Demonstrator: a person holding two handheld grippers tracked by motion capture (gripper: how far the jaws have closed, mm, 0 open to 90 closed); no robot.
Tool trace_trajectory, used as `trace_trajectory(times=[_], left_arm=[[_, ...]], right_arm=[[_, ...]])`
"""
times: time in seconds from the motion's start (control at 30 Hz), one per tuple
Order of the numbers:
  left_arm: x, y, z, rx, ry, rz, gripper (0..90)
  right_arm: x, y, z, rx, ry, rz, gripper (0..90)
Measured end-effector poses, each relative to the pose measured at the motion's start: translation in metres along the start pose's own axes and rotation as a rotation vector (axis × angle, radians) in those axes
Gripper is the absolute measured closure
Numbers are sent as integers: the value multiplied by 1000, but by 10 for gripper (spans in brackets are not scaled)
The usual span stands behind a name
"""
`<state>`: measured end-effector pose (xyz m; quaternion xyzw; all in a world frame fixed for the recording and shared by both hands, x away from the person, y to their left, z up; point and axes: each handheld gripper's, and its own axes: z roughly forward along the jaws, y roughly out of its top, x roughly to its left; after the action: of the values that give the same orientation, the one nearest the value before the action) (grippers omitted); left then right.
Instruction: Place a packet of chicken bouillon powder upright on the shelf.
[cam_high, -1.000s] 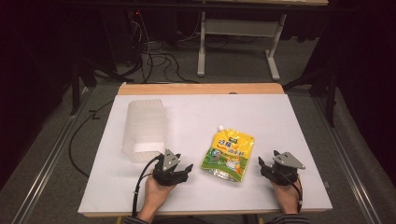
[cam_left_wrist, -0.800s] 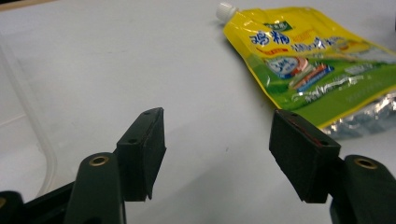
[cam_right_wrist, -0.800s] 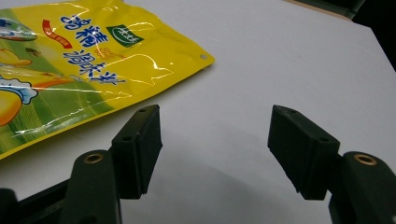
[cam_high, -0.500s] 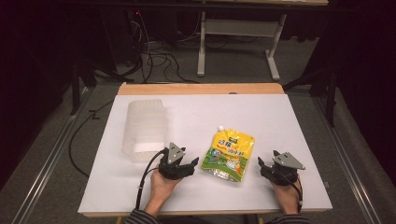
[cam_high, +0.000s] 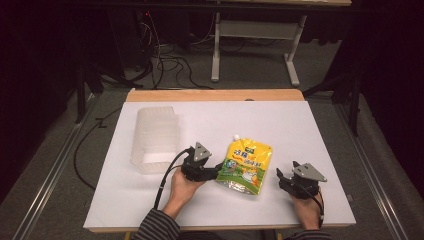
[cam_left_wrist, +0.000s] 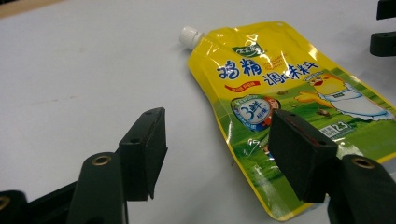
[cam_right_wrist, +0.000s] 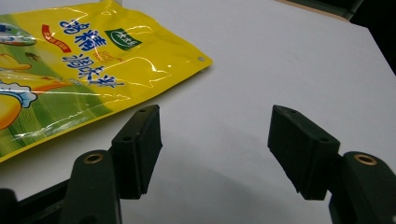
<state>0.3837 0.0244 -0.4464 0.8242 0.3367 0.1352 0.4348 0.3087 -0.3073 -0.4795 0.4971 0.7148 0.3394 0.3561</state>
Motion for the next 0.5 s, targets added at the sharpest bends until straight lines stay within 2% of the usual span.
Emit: trace_trajectory(times=[0.07,0.13,0.23,0.3,0.5], left_arm=[[1,5,2,3,-5,-9,367],[-1,11,6,-8,7,5,363],[-1,14,9,6,6,14,351],[-3,20,17,31,4,29,342],[-4,29,31,89,11,21,327]], right_arm=[[0,0,0,1,-3,6,354],[0,0,0,1,-2,3,354],[1,0,1,11,0,2,354],[1,0,1,9,-5,-2,354],[-1,0,0,2,-7,13,351]])
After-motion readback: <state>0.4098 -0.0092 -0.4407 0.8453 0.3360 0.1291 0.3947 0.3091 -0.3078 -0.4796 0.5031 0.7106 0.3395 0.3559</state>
